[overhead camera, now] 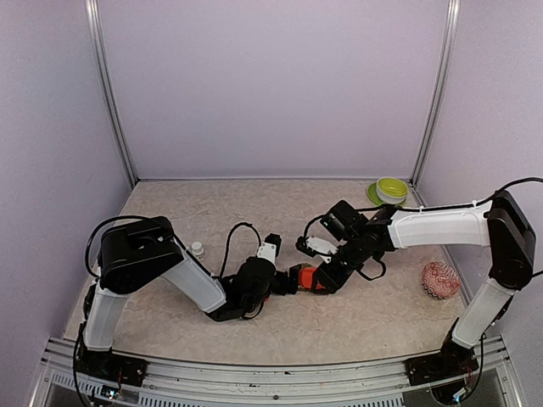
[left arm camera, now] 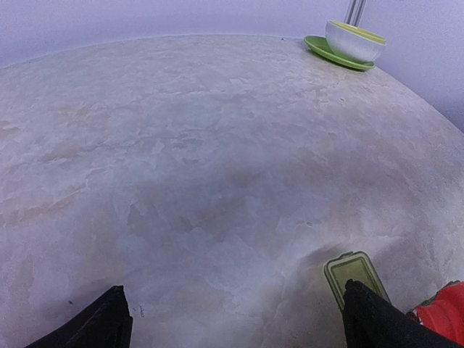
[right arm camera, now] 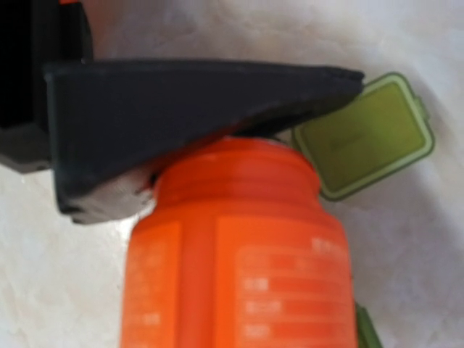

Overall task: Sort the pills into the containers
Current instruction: Pour the pill into the compartment of the pill container.

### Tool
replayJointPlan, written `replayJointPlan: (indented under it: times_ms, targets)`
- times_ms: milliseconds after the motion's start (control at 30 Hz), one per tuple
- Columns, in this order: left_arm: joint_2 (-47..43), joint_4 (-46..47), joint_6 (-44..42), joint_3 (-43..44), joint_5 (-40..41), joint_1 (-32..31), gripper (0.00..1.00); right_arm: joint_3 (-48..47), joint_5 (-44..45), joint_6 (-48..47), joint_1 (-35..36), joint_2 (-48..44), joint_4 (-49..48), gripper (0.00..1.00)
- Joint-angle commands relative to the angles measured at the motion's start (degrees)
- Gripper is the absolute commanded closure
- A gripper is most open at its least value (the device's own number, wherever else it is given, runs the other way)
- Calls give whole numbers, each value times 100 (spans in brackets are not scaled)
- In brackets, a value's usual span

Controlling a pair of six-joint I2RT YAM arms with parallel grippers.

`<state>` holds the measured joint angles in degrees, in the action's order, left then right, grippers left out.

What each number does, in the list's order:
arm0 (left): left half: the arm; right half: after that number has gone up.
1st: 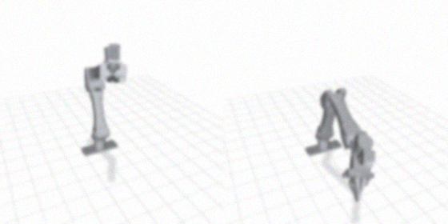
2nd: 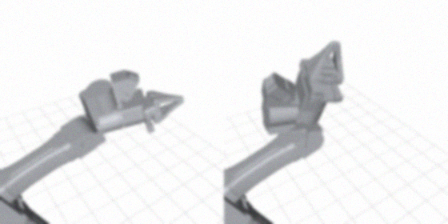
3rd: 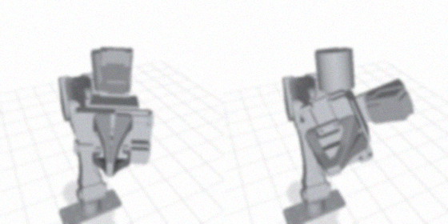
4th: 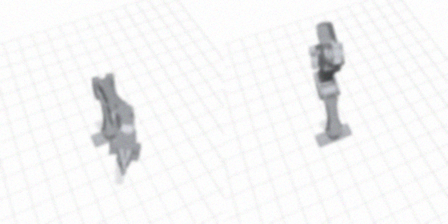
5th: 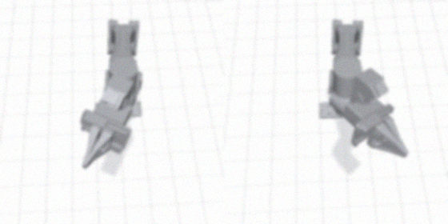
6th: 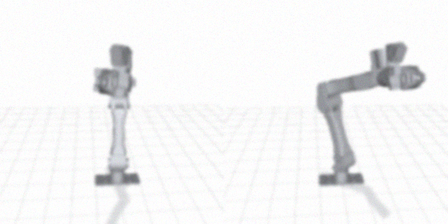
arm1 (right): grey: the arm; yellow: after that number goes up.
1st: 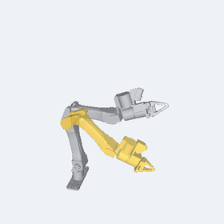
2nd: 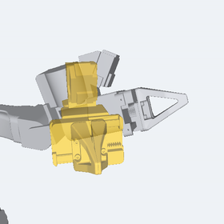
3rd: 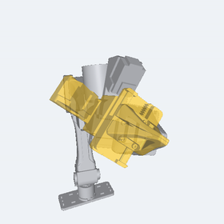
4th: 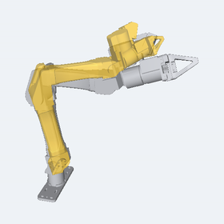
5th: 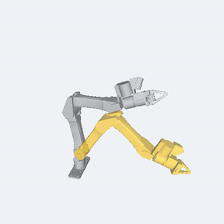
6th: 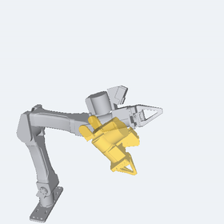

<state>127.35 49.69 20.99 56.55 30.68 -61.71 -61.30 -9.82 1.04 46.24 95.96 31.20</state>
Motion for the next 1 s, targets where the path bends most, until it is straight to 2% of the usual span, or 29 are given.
replayJointPlan:
  times_ms: [0,967]
  targets:
    - [173,-531,63,-202,-71,54,1,258,-58,-42,-37,-108,-382,81]
    - [76,-452,36,-234,-121,55,1,1168,-193,34,-40,-794,-1317,81]
